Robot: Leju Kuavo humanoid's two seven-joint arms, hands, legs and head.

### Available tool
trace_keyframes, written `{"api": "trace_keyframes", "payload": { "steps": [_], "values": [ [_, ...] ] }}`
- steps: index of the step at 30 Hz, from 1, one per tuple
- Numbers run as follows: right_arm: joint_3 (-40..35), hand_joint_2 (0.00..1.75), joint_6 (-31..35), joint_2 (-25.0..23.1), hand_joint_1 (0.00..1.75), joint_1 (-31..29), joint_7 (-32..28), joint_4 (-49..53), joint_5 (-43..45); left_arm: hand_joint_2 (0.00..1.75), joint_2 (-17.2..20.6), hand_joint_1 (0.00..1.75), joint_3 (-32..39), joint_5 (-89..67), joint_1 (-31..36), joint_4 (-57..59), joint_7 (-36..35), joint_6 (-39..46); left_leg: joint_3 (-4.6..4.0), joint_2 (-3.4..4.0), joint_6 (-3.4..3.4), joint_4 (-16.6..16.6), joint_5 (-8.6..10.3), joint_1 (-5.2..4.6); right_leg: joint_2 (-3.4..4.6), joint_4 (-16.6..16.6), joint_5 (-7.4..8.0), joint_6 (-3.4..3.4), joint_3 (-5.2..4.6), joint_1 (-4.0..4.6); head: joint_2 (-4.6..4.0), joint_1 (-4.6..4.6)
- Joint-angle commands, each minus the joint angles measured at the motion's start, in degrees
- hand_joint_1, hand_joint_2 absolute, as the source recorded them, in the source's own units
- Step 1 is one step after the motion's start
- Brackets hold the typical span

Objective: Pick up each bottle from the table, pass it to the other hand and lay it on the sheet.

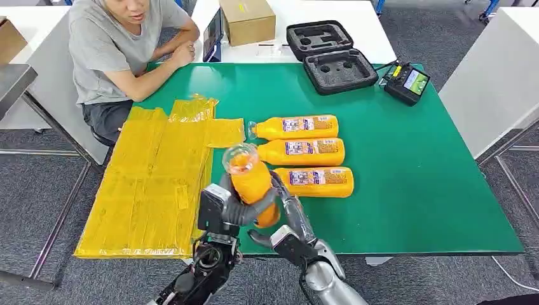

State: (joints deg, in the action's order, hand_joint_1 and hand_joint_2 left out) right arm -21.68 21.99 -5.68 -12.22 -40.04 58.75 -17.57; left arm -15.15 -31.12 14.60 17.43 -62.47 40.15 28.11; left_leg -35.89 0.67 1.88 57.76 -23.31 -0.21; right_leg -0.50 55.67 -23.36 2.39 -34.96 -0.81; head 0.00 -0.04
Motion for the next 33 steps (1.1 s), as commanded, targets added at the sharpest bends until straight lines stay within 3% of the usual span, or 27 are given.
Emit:
{"api": "trace_keyframes", "payload": {
  "steps": [1, 4, 14, 16, 17, 18, 21, 27, 33],
  "values": [
    [-1.01, 1.75, 0.81, 0.32, 0.0, 1.08, 0.04, -0.34, 0.64, 1.75, 2.34, 1.75, 5.46, -4.45, 0.91, -5.03, -0.15, 4.05, 0.21, -0.04, -0.1, -0.01, -0.1, 0.06, 0.04, -0.03, -0.09, -0.09, 0.22, 0.05, 0.0, 0.02],
    [-0.91, 1.75, 0.76, 0.63, 0.0, 1.97, 0.04, 0.88, 1.06, 1.75, 3.25, 1.73, 9.0, -4.46, 0.61, -7.27, -0.15, 3.79, 0.2, 0.06, -0.08, -0.02, -0.1, 0.02, 0.12, -0.01, -0.07, -0.07, 0.17, 0.01, 0.0, 0.02],
    [-0.87, 1.75, 0.66, 0.65, 0.0, 1.87, 0.04, 0.74, 1.33, 1.75, 3.17, 1.71, 9.3, -4.67, 0.38, -7.78, -0.15, 3.79, 0.43, -0.01, -0.17, 0.0, -0.21, 0.09, 0.1, -0.01, -0.18, -0.15, 0.43, 0.07, 0.0, 0.02],
    [-0.87, 1.75, 0.63, 0.76, 0.0, 1.81, 0.04, 0.65, 1.76, 1.75, 3.25, 1.59, 9.61, -5.02, 0.28, -8.29, -0.15, 3.83, 0.34, -0.03, -0.14, -0.02, -0.15, 0.07, 0.07, -0.02, -0.13, -0.12, 0.33, 0.05, 0.0, 0.02],
    [-1.42, 1.75, 1.18, 1.11, 0.0, 1.75, 0.04, 0.85, 2.8, 1.75, 4.36, 1.62, 10.33, -10.0, 0.22, -10.89, -0.15, 7.64, 0.17, -0.02, -0.08, -0.01, -0.08, 0.04, 0.04, -0.02, -0.06, -0.07, 0.17, 0.03, 0.0, 0.04],
    [-1.54, 1.75, 1.4, 0.92, 0.0, 1.46, 0.04, 0.72, 3.36, 1.75, 3.65, 1.59, 15.32, -24.17, -0.93, -14.45, -0.15, 11.89, 0.35, -0.03, -0.13, 0.02, -0.18, 0.08, 0.07, -0.01, -0.15, -0.12, 0.36, 0.06, 0.0, 0.02],
    [-1.56, 1.75, 1.09, 0.47, 0.0, 1.01, 0.04, 0.0, 3.77, 1.75, 0.12, 1.55, 26.64, -47.25, -2.05, -17.96, -0.15, 11.89, 0.1, 0.13, -0.07, -0.01, -0.07, 0.02, 0.17, 0.01, -0.03, -0.06, 0.07, 0.01, 0.0, 0.04],
    [-1.45, 1.75, 1.1, 0.32, 0.0, 1.1, 0.04, 0.0, 3.96, 1.75, 0.35, 1.57, 29.41, -53.99, -1.3, -17.3, -0.15, 11.89, 0.13, 0.1, -0.08, 0.0, -0.07, 0.03, 0.13, 0.01, -0.04, -0.07, 0.1, 0.02, 0.0, 0.0],
    [0.62, 1.75, -0.27, -0.43, 0.0, 2.24, 0.04, 0.6, 4.0, 1.75, -1.35, 1.47, 40.78, -84.69, 3.98, -10.74, -0.15, 11.89, 0.13, -0.11, -0.07, -0.01, 0.03, 0.06, -0.06, 0.01, -0.07, -0.08, 0.13, 0.03, 0.0, 0.02]
  ]
}}
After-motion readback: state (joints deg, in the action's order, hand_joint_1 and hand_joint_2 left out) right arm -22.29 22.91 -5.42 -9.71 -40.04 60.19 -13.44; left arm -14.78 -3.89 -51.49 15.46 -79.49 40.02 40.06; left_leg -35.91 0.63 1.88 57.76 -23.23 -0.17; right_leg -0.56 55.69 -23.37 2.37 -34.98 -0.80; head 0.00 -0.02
